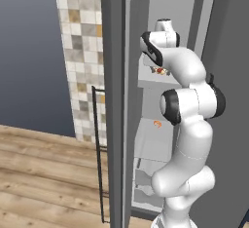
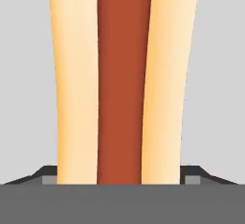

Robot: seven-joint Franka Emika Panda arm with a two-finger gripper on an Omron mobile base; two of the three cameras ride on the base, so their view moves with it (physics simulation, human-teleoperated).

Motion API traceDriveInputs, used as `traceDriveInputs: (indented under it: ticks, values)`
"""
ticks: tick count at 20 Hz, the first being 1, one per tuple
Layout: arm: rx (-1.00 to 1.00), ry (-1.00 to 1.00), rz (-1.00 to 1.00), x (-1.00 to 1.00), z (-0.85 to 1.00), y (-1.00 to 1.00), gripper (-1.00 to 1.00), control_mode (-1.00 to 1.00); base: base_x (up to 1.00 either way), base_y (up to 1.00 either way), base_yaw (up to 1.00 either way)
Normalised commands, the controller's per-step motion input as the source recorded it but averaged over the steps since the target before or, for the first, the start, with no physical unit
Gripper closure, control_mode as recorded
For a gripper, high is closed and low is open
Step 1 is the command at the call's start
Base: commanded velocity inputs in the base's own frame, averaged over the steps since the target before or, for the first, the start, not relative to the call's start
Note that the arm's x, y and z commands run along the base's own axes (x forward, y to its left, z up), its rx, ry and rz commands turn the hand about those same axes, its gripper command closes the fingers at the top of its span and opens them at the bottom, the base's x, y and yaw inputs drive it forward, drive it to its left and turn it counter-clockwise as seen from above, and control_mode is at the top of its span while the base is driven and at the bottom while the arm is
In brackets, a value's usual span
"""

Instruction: Store the hot dog in the freezer for long-term storage. Close the freezer door after placing the cooked food.

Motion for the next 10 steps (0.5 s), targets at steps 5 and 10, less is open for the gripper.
traceDriveInputs:
  ticks: [5,10]
  values:
    - [0.0,-0.02,0.0,-0.06,0.0,-0.02,-1.0,-1.0,0.0,0.0,0.0]
    - [0.0,-0.04,0.0,-0.36,0.02,0.0,-1.0,-1.0,0.0,0.0,0.0]
